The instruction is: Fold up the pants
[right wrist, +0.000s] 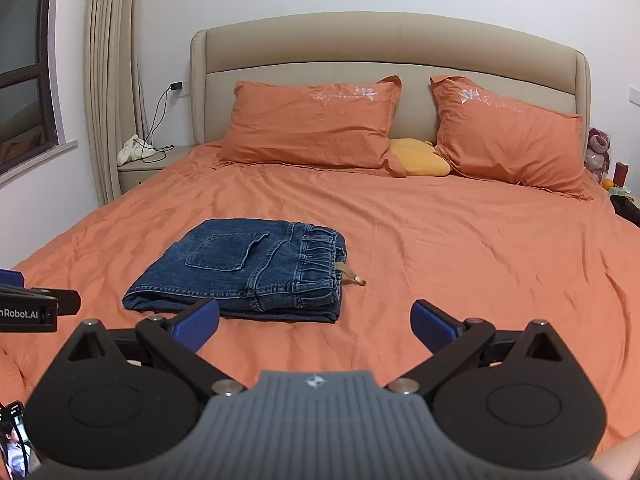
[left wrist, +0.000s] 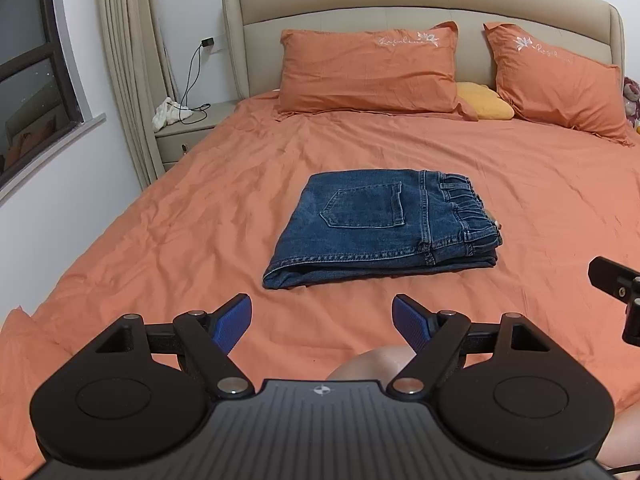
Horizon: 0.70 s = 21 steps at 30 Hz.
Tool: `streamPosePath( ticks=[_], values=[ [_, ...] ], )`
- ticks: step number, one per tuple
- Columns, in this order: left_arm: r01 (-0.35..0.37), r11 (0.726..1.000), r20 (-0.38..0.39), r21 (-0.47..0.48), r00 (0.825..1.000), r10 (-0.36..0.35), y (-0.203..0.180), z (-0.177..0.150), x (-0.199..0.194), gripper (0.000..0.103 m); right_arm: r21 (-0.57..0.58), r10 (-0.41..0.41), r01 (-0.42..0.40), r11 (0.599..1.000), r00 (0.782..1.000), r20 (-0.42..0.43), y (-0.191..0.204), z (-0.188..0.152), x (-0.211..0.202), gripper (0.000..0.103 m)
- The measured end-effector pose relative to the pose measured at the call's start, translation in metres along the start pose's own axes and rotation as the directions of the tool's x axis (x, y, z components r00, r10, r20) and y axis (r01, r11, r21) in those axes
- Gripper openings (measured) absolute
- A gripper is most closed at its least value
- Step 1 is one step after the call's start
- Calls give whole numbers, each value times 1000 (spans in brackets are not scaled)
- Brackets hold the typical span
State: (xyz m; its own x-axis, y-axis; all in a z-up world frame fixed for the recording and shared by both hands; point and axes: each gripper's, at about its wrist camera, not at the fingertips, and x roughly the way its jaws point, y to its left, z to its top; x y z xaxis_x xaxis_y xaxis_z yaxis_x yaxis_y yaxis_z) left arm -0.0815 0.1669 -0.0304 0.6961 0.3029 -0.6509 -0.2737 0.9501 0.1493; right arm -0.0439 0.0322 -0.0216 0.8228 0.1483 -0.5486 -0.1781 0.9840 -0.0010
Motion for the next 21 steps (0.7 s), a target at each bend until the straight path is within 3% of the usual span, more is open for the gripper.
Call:
streamPosePath(
  ticks=[21],
  values=[
    [8, 1000, 6, 7, 1000, -8, -6, 5, -7, 93, -20, 2, -1, 1000, 999, 35, -5, 4, -10, 98]
  ],
)
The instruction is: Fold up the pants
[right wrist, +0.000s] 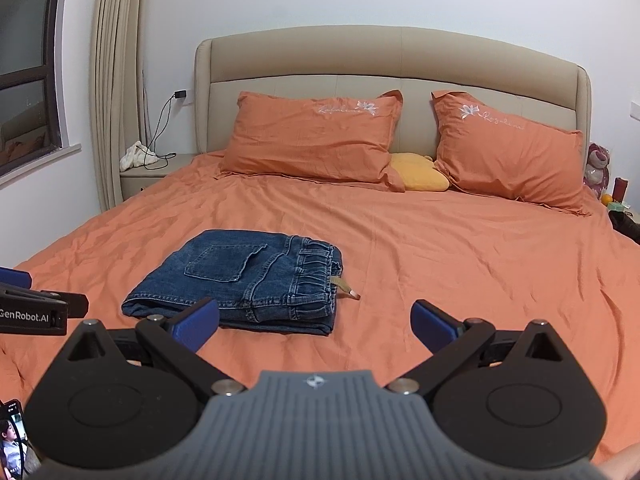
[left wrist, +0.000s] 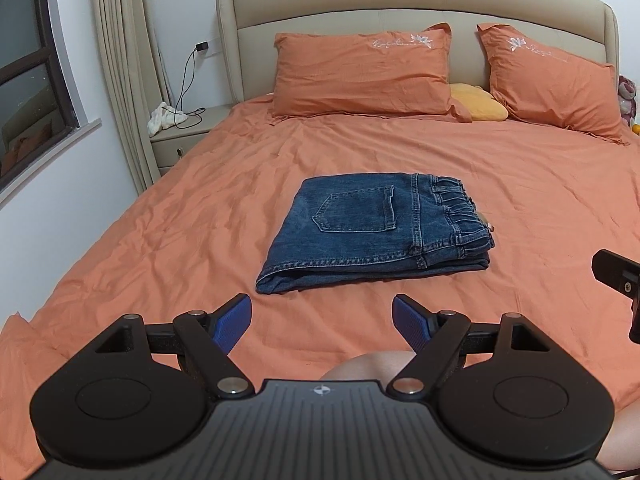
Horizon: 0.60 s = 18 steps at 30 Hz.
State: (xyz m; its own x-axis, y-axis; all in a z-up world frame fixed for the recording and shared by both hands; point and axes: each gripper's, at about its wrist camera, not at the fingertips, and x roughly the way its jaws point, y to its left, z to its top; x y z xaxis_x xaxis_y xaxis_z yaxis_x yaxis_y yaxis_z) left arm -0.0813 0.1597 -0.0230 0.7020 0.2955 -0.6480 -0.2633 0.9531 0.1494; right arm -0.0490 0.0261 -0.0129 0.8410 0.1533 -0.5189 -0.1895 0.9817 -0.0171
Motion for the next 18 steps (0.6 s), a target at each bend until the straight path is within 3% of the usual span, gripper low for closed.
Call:
streamPosePath(
  ticks=[18],
  values=[
    [3, 1000, 10, 9, 1000, -3, -1, 0, -3, 93, 3, 7, -7, 1000, 1000, 14, -1, -1, -6, 98]
  ],
)
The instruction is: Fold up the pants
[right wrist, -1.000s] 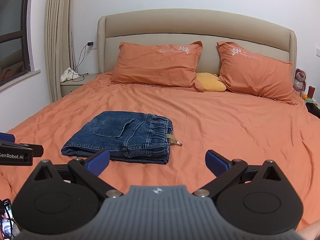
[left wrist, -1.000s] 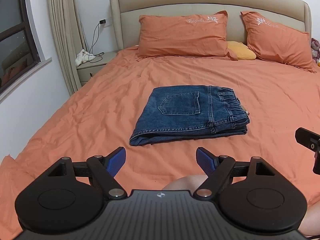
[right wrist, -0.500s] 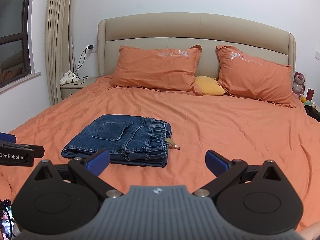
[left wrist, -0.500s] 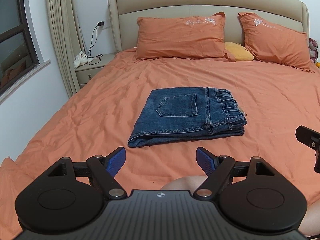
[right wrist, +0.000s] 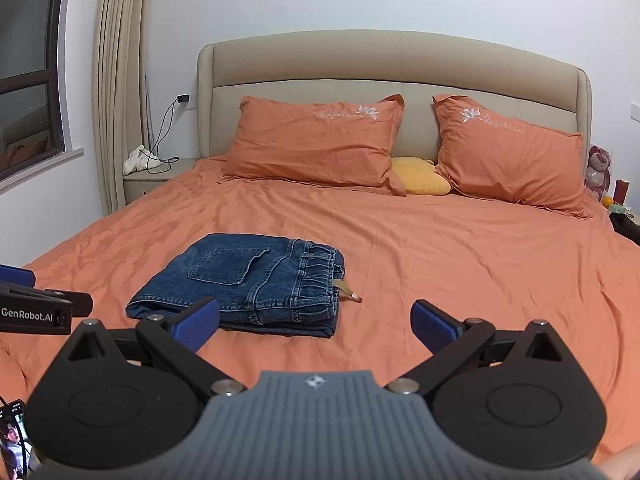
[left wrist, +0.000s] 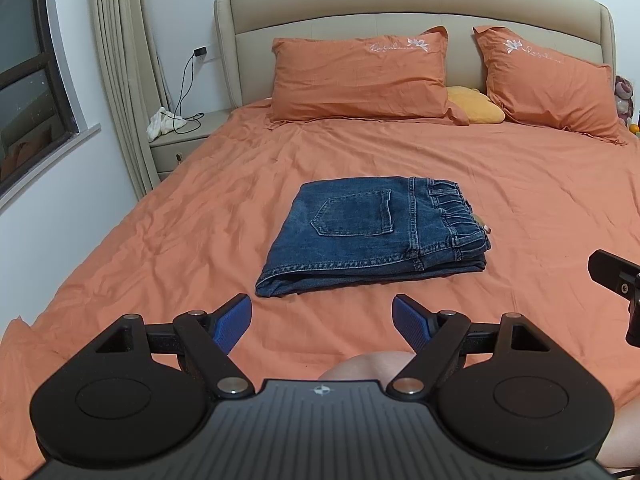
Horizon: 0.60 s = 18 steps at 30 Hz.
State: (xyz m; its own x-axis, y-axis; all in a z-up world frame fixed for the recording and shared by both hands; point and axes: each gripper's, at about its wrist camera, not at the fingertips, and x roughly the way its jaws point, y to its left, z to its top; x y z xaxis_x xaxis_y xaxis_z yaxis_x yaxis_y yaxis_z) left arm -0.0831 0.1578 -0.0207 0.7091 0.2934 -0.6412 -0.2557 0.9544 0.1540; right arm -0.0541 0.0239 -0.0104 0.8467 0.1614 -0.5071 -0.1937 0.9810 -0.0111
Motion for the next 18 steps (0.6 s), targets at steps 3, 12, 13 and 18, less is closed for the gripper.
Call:
streamPosePath(
  ticks=[3, 12, 13, 18],
  values=[
    [0, 1000, 0, -1, 1000, 0, 0, 0, 0, 93, 0, 1, -1, 1000, 1000, 1, -1, 0, 0, 98],
    [-1, 1000, 0, -1, 1000, 1, -1, 0, -1, 93, 15, -10, 10, 1000, 1000, 7, -2, 0, -3, 98],
    [0, 1000, 0, 0, 1000, 0, -1, 0, -1, 93, 16, -11, 11, 1000, 1000, 7, -3, 0, -3, 98],
    [0, 1000, 2, 1, 1000, 0, -2, 0, -2, 93, 19, -12, 12, 1000, 1000, 8, -2, 0, -2, 98]
  ],
)
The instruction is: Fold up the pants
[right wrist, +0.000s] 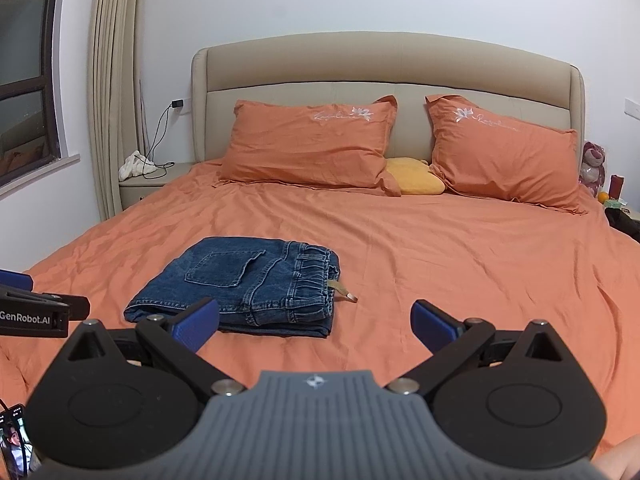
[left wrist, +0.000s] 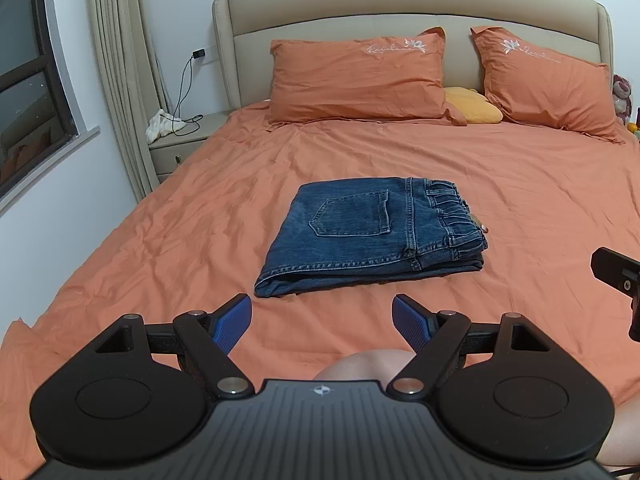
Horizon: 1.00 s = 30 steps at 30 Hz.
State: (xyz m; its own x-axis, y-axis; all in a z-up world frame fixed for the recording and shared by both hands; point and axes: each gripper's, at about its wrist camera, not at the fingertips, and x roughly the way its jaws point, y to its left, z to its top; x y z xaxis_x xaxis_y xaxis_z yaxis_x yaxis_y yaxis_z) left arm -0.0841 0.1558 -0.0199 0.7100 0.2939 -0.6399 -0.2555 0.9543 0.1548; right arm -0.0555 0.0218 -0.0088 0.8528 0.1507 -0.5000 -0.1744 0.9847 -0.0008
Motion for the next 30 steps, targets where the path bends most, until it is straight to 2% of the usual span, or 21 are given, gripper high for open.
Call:
streamPosePath(
  ticks=[15, 21, 30],
  values=[
    [12, 1000, 3, 9, 1000, -12, -1, 3, -2, 93, 13, 2, -2, 1000, 1000, -7, -1, -2, -2, 98],
    [22, 999, 36, 30, 999, -23, -4, 2, -9, 93, 18, -3, 3, 1000, 1000, -5, 0, 0, -3, 98],
    [22, 999, 42, 31, 999, -23, -2, 2, -9, 93, 21, -6, 6, 1000, 1000, -1, 0, -2, -5, 98]
  ],
)
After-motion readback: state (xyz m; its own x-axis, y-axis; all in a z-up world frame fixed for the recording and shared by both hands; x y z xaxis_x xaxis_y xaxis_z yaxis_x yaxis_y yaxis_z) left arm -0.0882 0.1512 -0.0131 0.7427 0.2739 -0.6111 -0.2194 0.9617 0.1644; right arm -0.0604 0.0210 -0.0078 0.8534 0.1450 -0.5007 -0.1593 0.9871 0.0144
